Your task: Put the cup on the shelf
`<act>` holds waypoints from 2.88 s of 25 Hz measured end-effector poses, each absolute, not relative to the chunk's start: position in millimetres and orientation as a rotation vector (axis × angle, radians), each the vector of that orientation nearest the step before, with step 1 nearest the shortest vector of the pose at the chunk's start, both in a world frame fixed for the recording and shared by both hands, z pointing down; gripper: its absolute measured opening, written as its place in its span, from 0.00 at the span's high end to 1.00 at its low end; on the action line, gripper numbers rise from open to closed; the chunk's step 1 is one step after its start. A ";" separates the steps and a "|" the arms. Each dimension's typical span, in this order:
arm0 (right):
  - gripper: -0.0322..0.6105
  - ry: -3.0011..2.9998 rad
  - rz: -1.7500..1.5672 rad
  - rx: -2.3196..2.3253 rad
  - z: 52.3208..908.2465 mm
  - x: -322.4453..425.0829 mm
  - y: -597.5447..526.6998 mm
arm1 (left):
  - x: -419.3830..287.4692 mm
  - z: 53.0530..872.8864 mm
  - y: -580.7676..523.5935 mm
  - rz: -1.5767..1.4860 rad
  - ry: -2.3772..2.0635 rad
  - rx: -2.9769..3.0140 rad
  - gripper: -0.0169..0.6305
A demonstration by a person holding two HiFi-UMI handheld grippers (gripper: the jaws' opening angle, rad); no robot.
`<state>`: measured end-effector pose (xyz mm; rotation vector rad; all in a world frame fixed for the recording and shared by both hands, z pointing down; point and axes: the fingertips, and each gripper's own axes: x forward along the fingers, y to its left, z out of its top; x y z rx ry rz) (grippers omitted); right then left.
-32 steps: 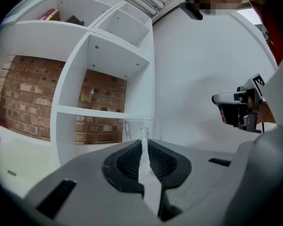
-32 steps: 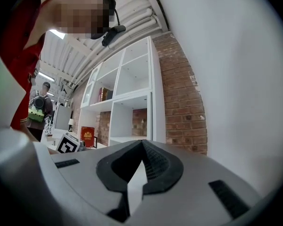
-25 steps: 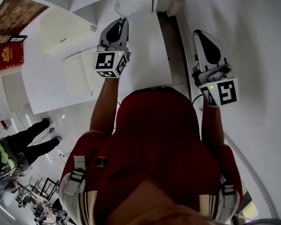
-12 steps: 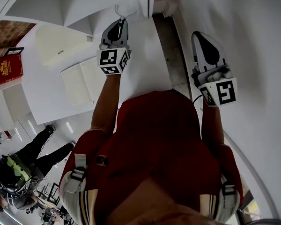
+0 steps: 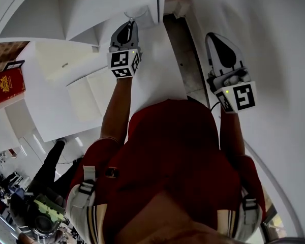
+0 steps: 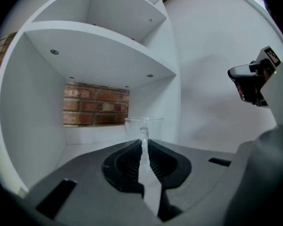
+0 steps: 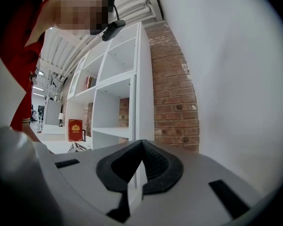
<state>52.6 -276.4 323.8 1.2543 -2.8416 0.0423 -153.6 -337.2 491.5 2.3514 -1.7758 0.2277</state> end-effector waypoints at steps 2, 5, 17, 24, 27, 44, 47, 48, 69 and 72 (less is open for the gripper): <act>0.95 -2.837 0.054 1.251 324.9 51.8 -278.4 | -154.5 494.0 -341.9 0.235 -1.776 2.348 0.93; 0.95 -2.822 0.039 1.249 321.8 41.5 -277.3 | -164.1 494.9 -345.2 0.236 -1.764 2.344 0.93; 0.95 -2.827 0.092 1.237 333.2 57.4 -295.0 | -153.1 514.7 -359.2 0.284 -1.772 2.299 0.93; 0.95 -2.843 0.103 1.231 345.4 73.1 -298.4 | -139.6 526.5 -363.2 0.305 -1.775 2.304 0.93; 0.95 -2.835 0.090 1.236 336.8 58.7 -294.2 | -152.0 520.7 -360.4 0.301 -1.752 2.301 0.93; 0.95 -2.821 0.081 1.239 339.6 51.2 -272.5 | -147.9 529.7 -344.4 0.346 -1.668 2.325 0.83; 0.95 -2.828 0.090 1.241 336.3 44.8 -272.4 | -148.8 527.1 -342.6 0.348 -1.651 2.341 0.77; 0.95 -2.832 0.090 1.240 334.0 42.7 -271.9 | -149.0 525.3 -341.2 0.350 -1.646 2.348 0.76; 0.95 -2.907 0.056 1.197 315.4 39.0 -243.2 | -132.7 427.2 -276.5 0.180 -1.714 2.500 0.73; 0.95 -2.927 0.049 1.191 310.7 42.2 -237.6 | -119.5 403.7 -262.1 0.117 -1.685 2.548 0.75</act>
